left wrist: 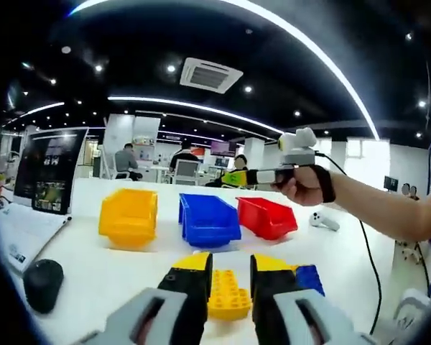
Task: Take apart the toy blocks one by one and place each separated block into its matching bin, sorting the blocks by their type until all the connected pieces are disassembled and separated into the correct bins
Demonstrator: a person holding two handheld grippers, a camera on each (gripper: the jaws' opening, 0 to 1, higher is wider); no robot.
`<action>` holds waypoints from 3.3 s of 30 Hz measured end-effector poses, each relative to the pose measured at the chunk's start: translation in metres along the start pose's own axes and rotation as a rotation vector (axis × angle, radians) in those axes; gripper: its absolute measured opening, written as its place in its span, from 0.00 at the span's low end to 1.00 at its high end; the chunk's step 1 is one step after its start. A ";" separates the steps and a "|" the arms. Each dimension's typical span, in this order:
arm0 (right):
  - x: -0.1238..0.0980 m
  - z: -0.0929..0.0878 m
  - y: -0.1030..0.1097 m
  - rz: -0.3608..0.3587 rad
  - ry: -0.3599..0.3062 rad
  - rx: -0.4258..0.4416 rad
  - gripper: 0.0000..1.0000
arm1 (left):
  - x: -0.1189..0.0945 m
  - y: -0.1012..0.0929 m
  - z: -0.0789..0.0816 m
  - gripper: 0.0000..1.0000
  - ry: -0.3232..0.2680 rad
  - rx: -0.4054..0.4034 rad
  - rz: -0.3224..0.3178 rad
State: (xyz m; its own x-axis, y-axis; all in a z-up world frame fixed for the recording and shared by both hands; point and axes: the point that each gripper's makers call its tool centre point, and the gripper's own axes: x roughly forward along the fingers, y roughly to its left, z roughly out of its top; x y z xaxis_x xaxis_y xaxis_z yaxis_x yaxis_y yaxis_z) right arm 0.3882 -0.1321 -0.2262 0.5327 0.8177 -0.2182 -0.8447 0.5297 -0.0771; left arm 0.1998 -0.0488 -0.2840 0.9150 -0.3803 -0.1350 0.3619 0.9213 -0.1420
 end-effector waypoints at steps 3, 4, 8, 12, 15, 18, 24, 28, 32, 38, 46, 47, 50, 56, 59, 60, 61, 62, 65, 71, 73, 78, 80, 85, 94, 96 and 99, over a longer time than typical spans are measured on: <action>-0.005 0.001 0.004 0.017 -0.004 -0.007 0.37 | 0.004 -0.008 0.000 0.23 0.003 0.008 -0.016; -0.007 0.001 0.005 0.024 -0.006 -0.006 0.37 | 0.004 -0.009 0.000 0.23 0.004 0.010 -0.019; -0.014 -0.004 0.003 0.024 -0.009 0.002 0.36 | 0.006 -0.016 -0.002 0.23 0.013 0.004 -0.026; -0.022 -0.009 0.003 0.027 -0.010 0.005 0.34 | 0.008 -0.022 0.000 0.23 0.017 0.021 -0.039; -0.032 -0.013 0.002 0.021 -0.017 0.005 0.34 | 0.008 -0.016 0.004 0.24 0.004 0.009 -0.005; -0.050 -0.014 0.008 0.027 -0.037 0.025 0.32 | 0.009 -0.013 0.007 0.29 -0.007 -0.010 0.007; -0.112 -0.036 0.035 0.028 -0.039 -0.087 0.31 | 0.008 -0.008 0.013 0.30 -0.015 -0.031 0.022; -0.161 -0.079 0.067 0.017 0.001 -0.124 0.31 | 0.004 -0.023 0.000 0.31 0.034 -0.030 -0.011; -0.193 -0.109 0.088 -0.006 0.017 -0.142 0.31 | 0.000 -0.050 -0.009 0.33 0.082 0.010 -0.066; -0.203 -0.128 0.099 -0.008 0.035 -0.089 0.31 | 0.004 -0.048 -0.012 0.34 0.082 0.010 -0.060; -0.169 -0.143 0.123 0.077 0.095 -0.183 0.34 | 0.006 -0.087 -0.026 0.34 0.203 0.071 -0.173; -0.164 -0.145 0.124 0.079 0.101 -0.190 0.34 | 0.007 -0.094 -0.031 0.35 0.225 0.080 -0.182; -0.155 -0.148 0.127 0.091 0.109 -0.205 0.34 | 0.013 -0.114 -0.045 0.35 0.256 0.106 -0.212; -0.140 -0.150 0.133 0.132 0.128 -0.256 0.34 | 0.022 -0.133 -0.077 0.36 0.348 0.109 -0.228; -0.135 -0.152 0.135 0.148 0.139 -0.279 0.34 | 0.026 -0.126 -0.076 0.38 0.343 0.115 -0.191; -0.134 -0.154 0.136 0.152 0.144 -0.292 0.34 | 0.028 -0.125 -0.076 0.38 0.341 0.120 -0.186; -0.132 -0.155 0.136 0.155 0.149 -0.304 0.34 | 0.028 -0.123 -0.076 0.38 0.342 0.130 -0.180; -0.131 -0.156 0.135 0.158 0.151 -0.307 0.33 | 0.029 -0.121 -0.076 0.38 0.343 0.134 -0.176; -0.130 -0.157 0.130 0.155 0.152 -0.291 0.28 | 0.033 -0.114 -0.075 0.37 0.342 0.149 -0.158; -0.128 -0.157 0.128 0.141 0.147 -0.310 0.23 | 0.035 -0.116 -0.086 0.35 0.396 0.149 -0.162; -0.129 -0.156 0.129 0.136 0.145 -0.323 0.23 | 0.036 -0.115 -0.091 0.35 0.408 0.150 -0.149; -0.129 -0.152 0.135 0.107 0.121 -0.375 0.23 | 0.041 -0.107 -0.090 0.28 0.412 0.102 -0.112; -0.129 -0.152 0.135 0.089 0.124 -0.381 0.23 | 0.043 -0.107 -0.090 0.27 0.412 0.094 -0.115; -0.127 -0.150 0.136 0.071 0.132 -0.430 0.24 | 0.044 -0.103 -0.091 0.26 0.426 0.138 -0.126; -0.123 -0.145 0.137 0.077 0.156 -0.470 0.25 | 0.044 -0.106 -0.094 0.26 0.441 0.170 -0.147; -0.123 -0.146 0.138 0.079 0.166 -0.483 0.24 | 0.043 -0.106 -0.094 0.26 0.443 0.162 -0.153; -0.123 -0.145 0.136 0.064 0.198 -0.450 0.23 | 0.042 -0.107 -0.094 0.26 0.447 0.169 -0.163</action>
State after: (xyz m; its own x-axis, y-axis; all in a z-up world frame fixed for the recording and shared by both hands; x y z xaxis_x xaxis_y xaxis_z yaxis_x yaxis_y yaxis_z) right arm 0.2003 -0.1930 -0.3512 0.4957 0.7635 -0.4139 -0.8376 0.2943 -0.4602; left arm 0.1823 -0.1712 -0.3667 0.6919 -0.4838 -0.5360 0.5513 0.8333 -0.0405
